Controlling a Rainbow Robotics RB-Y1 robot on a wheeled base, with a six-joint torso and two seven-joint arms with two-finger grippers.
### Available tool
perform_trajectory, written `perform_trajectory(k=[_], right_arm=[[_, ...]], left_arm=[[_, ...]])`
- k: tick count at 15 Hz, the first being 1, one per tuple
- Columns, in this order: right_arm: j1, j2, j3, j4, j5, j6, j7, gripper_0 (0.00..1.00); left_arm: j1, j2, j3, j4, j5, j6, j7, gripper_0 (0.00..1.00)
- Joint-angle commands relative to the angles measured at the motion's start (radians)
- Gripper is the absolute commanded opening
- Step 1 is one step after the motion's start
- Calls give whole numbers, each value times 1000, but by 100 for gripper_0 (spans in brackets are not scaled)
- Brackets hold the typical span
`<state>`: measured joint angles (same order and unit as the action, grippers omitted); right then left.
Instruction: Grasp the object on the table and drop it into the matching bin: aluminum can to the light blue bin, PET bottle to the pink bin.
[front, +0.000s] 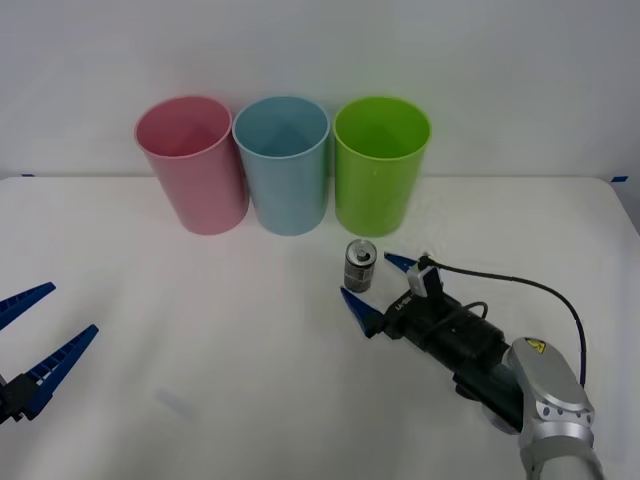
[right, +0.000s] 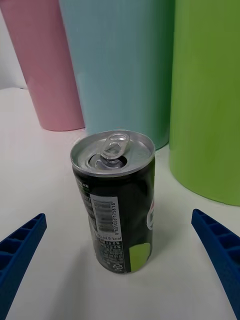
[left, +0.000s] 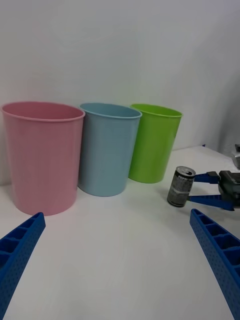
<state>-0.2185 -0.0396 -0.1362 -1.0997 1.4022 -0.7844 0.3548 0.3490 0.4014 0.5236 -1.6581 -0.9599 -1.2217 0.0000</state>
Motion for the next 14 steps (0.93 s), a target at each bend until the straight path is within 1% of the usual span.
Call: perform_trajectory(k=[1, 4, 13, 14], right_arm=[[-45, 12, 6, 60, 0, 28, 15, 100], [-74, 24, 17, 87, 0, 62, 30, 100], [-79, 41, 47, 87, -8, 109, 42, 100], [-79, 41, 50, 87, -11, 112, 44, 41]], left_arm=[[0, 0, 0, 0, 0, 0, 0, 100], [0, 0, 0, 0, 0, 0, 0, 100], [0, 0, 0, 0, 0, 0, 0, 100], [0, 0, 0, 0, 0, 0, 0, 100]])
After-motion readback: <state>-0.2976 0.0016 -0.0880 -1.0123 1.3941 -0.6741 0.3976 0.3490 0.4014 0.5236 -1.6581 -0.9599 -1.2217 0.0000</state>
